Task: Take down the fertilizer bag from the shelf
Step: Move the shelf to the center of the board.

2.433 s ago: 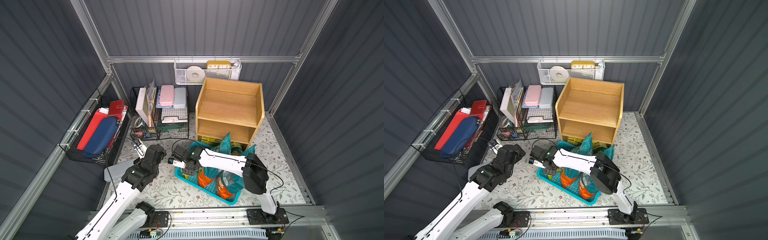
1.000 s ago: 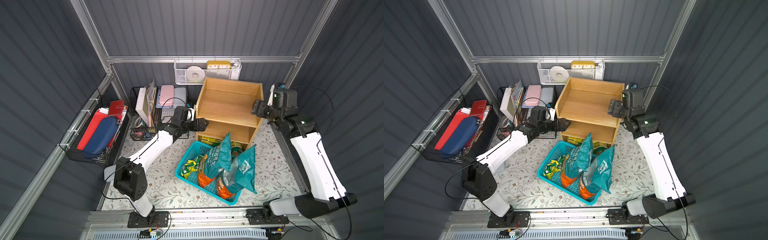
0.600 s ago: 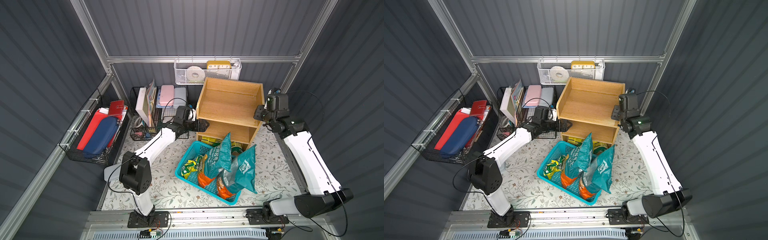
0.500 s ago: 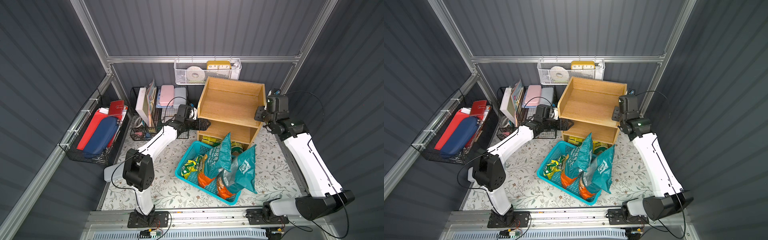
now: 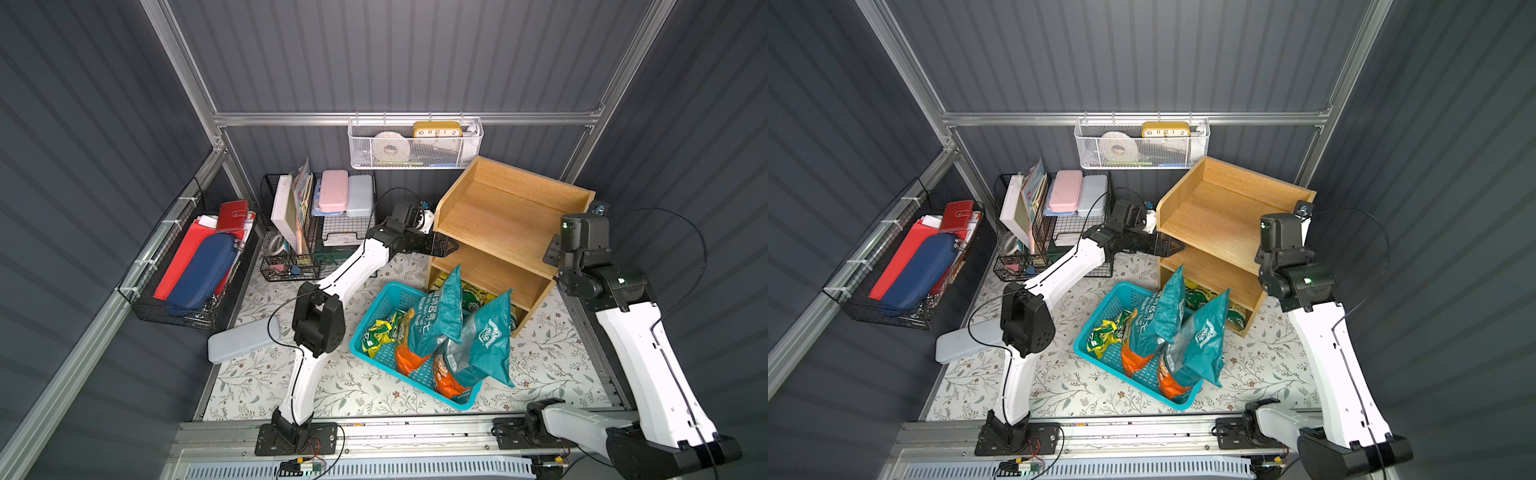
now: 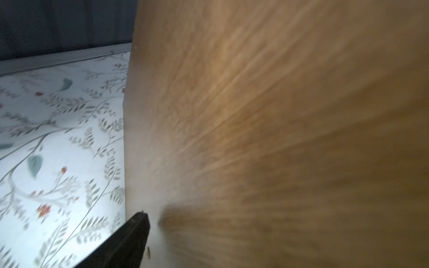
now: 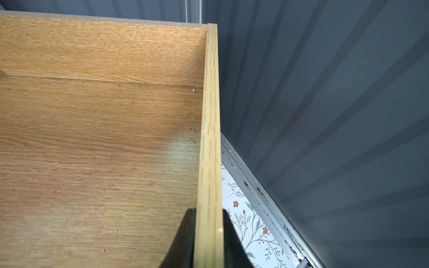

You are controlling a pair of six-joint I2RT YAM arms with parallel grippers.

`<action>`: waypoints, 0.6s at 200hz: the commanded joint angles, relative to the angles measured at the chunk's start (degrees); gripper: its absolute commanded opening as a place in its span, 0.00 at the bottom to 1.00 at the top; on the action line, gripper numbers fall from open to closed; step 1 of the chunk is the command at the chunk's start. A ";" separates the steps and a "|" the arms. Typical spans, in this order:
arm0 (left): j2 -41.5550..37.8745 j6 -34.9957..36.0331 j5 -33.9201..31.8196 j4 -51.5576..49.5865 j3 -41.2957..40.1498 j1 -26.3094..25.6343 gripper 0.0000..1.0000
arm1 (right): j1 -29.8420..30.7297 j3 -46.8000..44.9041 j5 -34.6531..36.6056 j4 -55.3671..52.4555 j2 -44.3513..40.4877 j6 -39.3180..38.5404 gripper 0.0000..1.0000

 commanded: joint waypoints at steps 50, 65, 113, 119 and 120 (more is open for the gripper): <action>5.87 -6.56 1.86 0.20 6.12 -2.00 0.99 | -7.78 -3.74 -4.59 8.43 -2.32 -2.19 0.36; 1.47 -4.02 -3.58 -1.47 1.32 -1.93 0.99 | -7.79 -4.28 -8.99 7.91 -4.35 -2.47 0.68; -20.49 1.40 -20.08 -0.18 -19.48 -0.70 0.99 | -2.32 2.93 -10.48 -1.10 -8.11 -5.65 0.99; -22.72 1.66 -20.51 -0.04 -21.24 -0.42 0.99 | -0.53 4.77 -8.94 -3.00 -7.67 -5.97 0.99; -23.28 1.74 -20.62 0.01 -21.50 -0.37 0.99 | -0.11 5.09 -8.57 -3.40 -7.59 -6.02 0.99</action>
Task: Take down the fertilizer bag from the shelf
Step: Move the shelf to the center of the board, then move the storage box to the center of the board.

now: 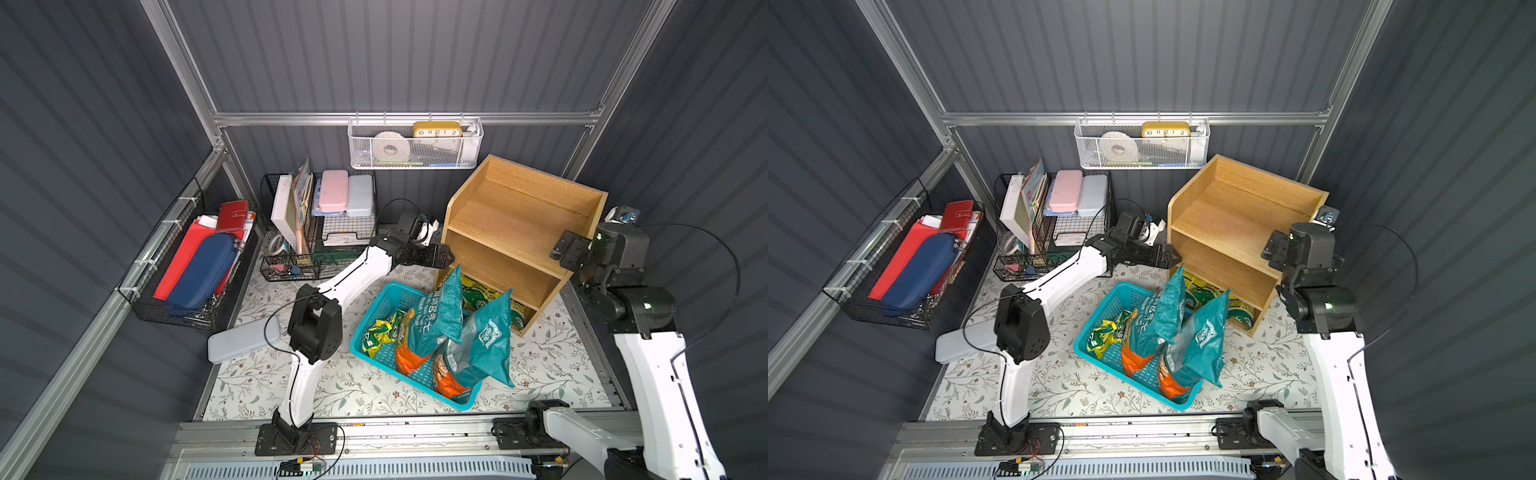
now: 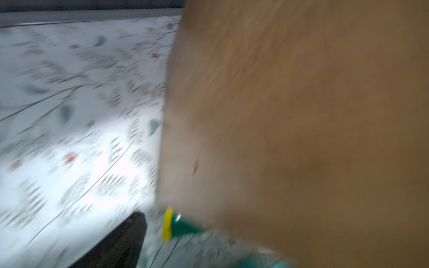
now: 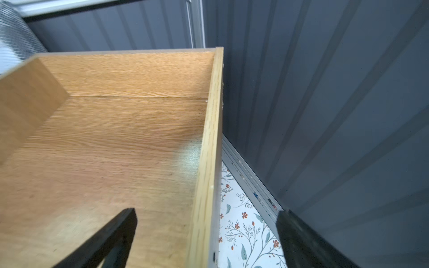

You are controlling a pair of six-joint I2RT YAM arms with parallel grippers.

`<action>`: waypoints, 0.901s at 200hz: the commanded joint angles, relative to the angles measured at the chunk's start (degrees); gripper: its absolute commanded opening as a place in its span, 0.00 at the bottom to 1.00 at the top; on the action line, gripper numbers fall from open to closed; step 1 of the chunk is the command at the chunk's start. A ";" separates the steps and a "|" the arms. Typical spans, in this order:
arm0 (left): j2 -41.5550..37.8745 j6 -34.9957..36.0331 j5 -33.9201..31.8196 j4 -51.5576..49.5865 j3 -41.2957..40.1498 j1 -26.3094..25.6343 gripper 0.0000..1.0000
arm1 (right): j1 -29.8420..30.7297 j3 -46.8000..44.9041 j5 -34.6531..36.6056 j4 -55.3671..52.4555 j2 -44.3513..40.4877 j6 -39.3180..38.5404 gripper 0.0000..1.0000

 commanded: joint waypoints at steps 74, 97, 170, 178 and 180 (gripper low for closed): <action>-31.79 6.45 -17.84 -8.78 -25.13 3.91 0.94 | 33.06 11.68 10.73 -16.28 7.89 1.44 0.92; -33.27 5.21 -14.97 -3.70 -35.64 5.36 0.90 | 38.04 10.92 10.17 -13.21 9.27 1.25 0.92; -18.36 4.77 -12.04 2.51 -35.16 6.96 0.81 | 38.64 -1.81 -12.03 8.18 0.07 0.12 0.93; -17.50 4.86 -11.64 2.86 -35.36 7.04 0.76 | 38.60 -1.51 -10.56 7.03 0.08 0.32 0.90; -17.32 4.86 -11.54 2.85 -35.36 7.04 0.75 | 38.60 -1.46 -10.17 6.74 0.09 0.32 0.89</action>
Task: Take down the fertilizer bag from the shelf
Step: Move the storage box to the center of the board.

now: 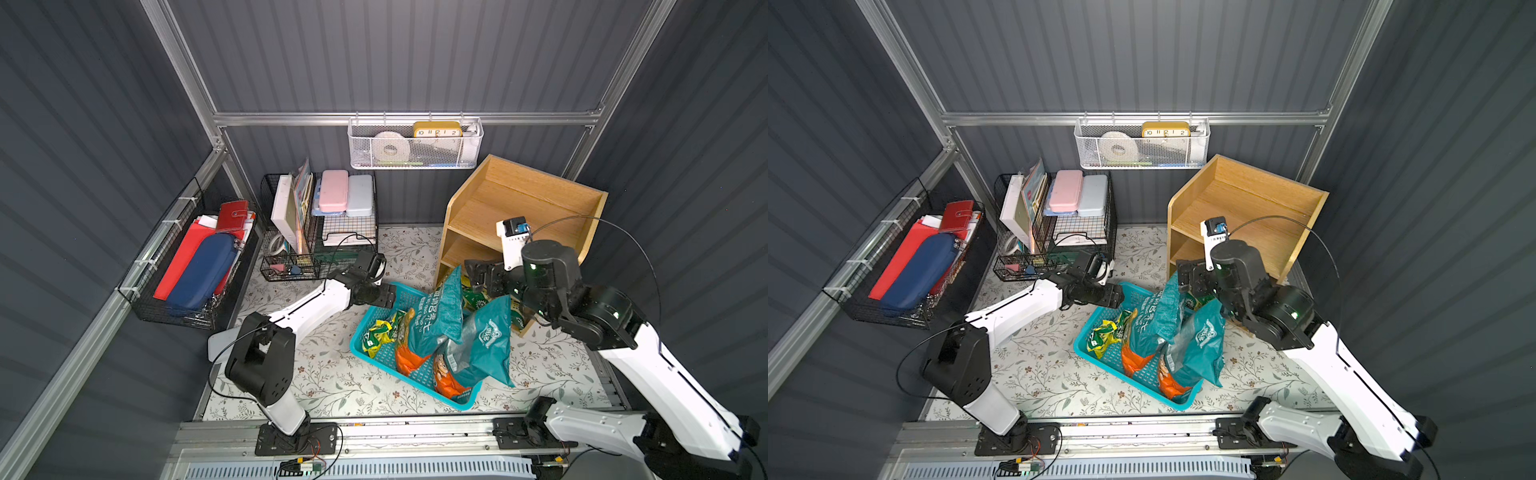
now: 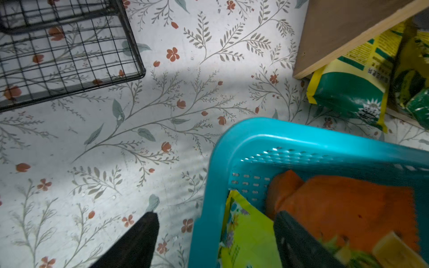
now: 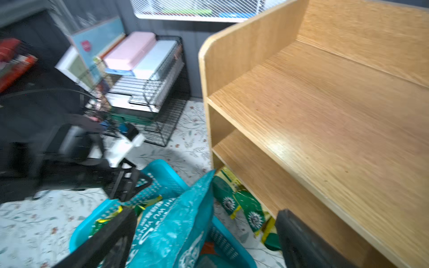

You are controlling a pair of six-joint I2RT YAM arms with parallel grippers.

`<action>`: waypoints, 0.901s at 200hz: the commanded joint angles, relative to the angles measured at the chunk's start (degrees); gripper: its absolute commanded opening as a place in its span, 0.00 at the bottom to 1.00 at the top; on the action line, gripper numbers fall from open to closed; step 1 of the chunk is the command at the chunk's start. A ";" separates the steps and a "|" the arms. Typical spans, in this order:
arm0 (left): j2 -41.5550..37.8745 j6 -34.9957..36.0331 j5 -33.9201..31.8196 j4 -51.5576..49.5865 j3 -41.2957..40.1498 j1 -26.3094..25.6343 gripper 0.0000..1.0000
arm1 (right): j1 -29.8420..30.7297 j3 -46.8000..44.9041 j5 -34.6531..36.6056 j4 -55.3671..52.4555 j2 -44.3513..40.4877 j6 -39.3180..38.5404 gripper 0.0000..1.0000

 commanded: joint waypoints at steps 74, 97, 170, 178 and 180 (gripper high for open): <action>-2.41 -4.84 -4.18 -0.70 -5.46 6.76 0.43 | 0.06 0.52 -0.73 3.46 0.94 0.09 0.83; -6.34 -7.47 -7.91 -2.14 -8.94 10.53 0.43 | 0.06 0.11 -0.55 3.54 1.26 0.08 0.82; -17.00 -20.84 -17.10 -6.47 -18.38 18.14 0.46 | 0.06 0.20 -0.39 -3.13 5.91 -3.47 0.78; -18.75 -22.08 -18.28 -7.10 -19.40 18.15 0.47 | 0.15 -0.09 -0.75 -3.96 6.66 -3.73 0.77; -19.22 -22.38 -18.47 -7.25 -19.71 18.11 0.47 | 0.15 -0.22 -0.92 -4.09 6.79 -3.84 0.77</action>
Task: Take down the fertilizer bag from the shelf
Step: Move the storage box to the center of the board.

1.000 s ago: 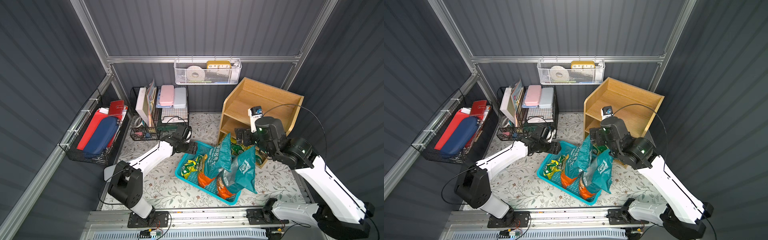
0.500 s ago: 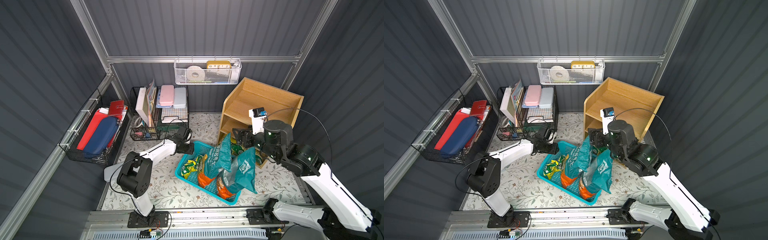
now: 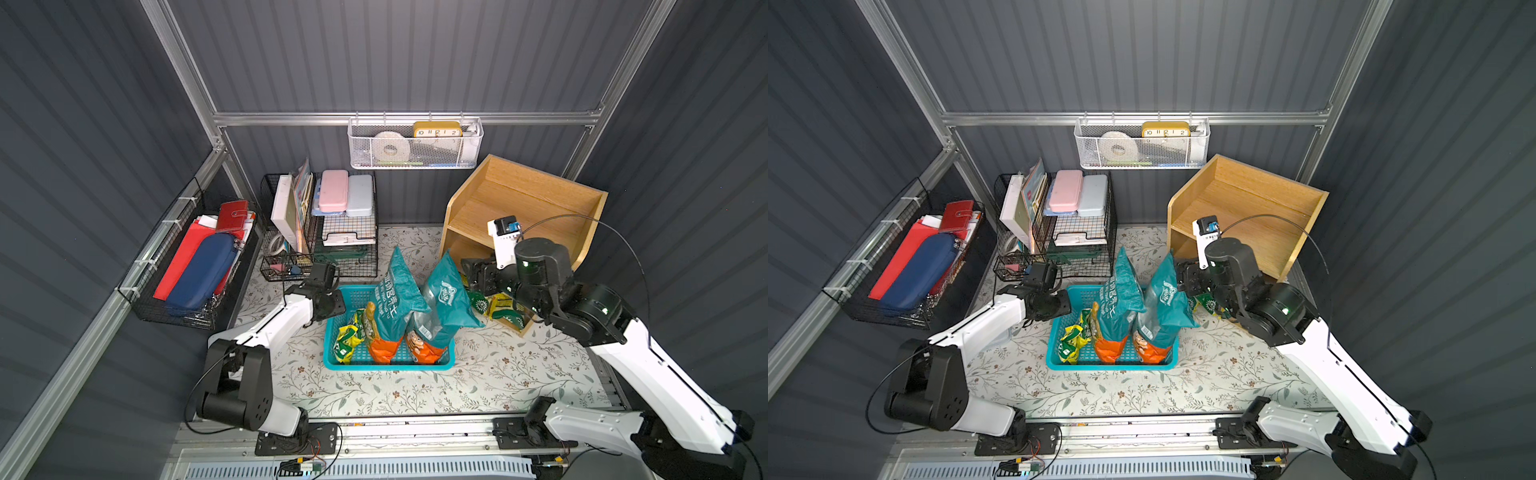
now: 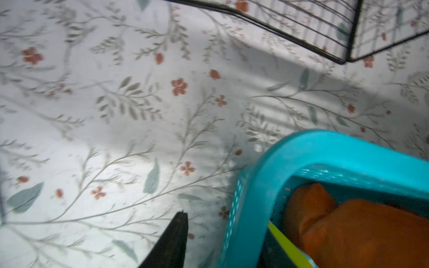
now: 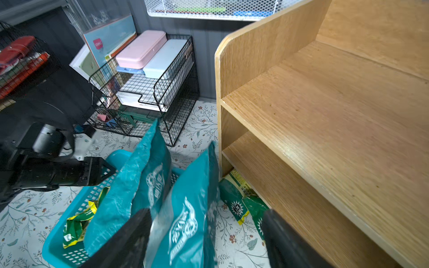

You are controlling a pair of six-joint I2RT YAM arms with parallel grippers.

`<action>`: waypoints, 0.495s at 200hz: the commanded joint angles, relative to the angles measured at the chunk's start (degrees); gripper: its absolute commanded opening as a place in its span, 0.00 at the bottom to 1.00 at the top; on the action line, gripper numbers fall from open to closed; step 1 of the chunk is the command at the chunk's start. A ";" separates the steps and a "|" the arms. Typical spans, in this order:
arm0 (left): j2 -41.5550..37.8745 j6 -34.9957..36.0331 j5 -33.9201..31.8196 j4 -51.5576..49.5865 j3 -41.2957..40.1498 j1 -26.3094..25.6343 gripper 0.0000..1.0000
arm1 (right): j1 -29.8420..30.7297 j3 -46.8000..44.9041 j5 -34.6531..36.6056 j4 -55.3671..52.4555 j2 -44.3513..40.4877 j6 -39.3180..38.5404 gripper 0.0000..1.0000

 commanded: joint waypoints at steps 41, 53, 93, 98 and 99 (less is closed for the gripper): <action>-15.10 -12.15 -6.40 -4.58 -9.64 0.55 0.52 | 0.41 -3.13 -3.05 -8.99 6.53 -4.04 0.69; -17.53 -13.02 -5.18 -4.21 -10.99 0.55 0.58 | 0.74 -3.96 -3.28 -10.48 8.06 -4.56 0.67; -19.60 -11.07 -7.84 -5.60 -7.84 0.55 0.78 | 1.23 -4.82 1.15 -14.16 10.54 -1.69 0.64; -19.22 -10.45 -7.92 -5.51 -7.36 0.55 0.79 | 1.21 -5.01 1.75 -14.28 10.22 -1.29 0.64; -19.08 -10.35 -7.93 -5.46 -7.27 0.55 0.80 | 1.21 -5.07 1.84 -14.31 10.18 -1.26 0.64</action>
